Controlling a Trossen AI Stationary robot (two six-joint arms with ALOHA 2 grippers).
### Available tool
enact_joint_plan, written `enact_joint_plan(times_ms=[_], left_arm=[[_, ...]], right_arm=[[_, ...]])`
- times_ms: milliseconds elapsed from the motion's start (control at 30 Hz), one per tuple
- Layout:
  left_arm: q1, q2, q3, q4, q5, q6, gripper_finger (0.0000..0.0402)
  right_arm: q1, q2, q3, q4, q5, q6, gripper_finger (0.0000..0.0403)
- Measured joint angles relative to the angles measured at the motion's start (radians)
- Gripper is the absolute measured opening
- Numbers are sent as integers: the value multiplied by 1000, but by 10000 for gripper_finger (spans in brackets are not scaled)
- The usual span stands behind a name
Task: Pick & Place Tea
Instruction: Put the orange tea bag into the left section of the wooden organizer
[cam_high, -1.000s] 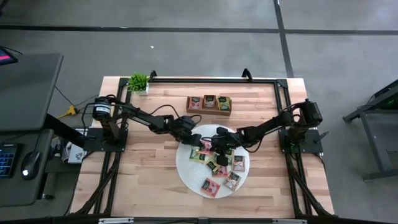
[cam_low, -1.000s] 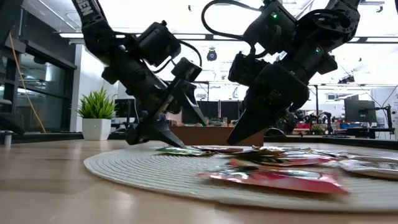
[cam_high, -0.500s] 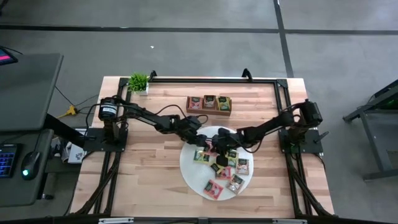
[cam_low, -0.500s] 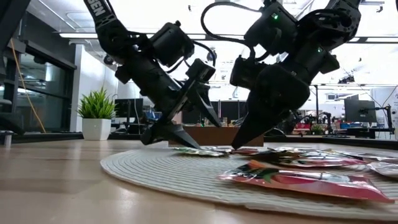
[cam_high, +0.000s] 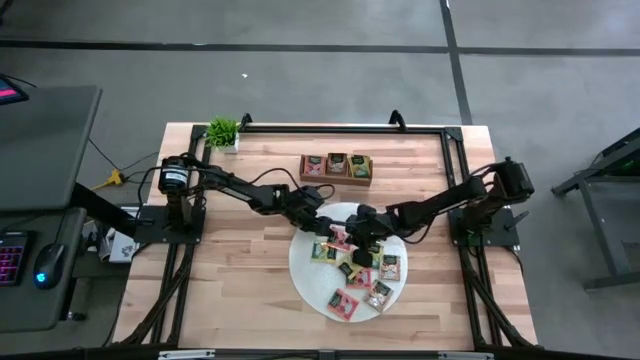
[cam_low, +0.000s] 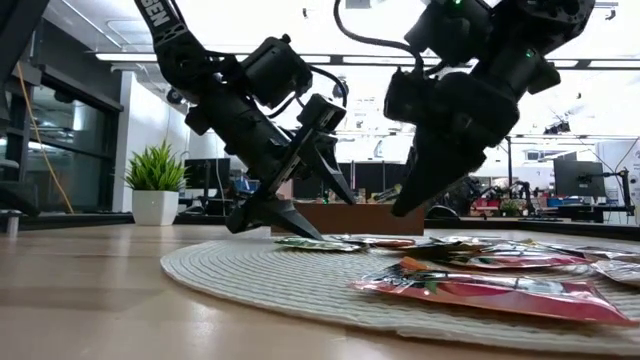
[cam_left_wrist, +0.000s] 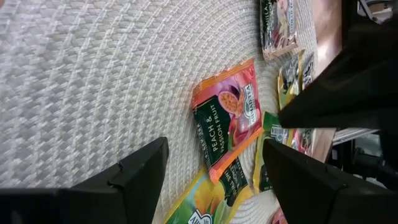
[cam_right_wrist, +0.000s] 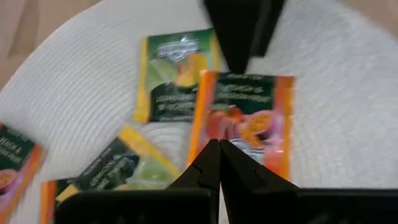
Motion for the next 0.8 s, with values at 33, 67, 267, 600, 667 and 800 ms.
enact_joint_plan(times_ms=[33,67,267,600,667,800], left_arm=[[0,0,0,0,1,0,265],[0,0,0,0,3,0,265],[0,0,0,1,5,1,265],[0,4,-3,47,20,-12,266],[-1,5,0,60,19,-25,266],[-1,5,17,63,18,-24,266]], right_arm=[[8,5,0,1,-5,1,0],[16,13,0,1,-5,2,0],[39,54,0,3,32,26,0],[36,118,3,78,29,27,0],[36,119,3,85,31,27,0],[36,119,2,90,37,27,0]])
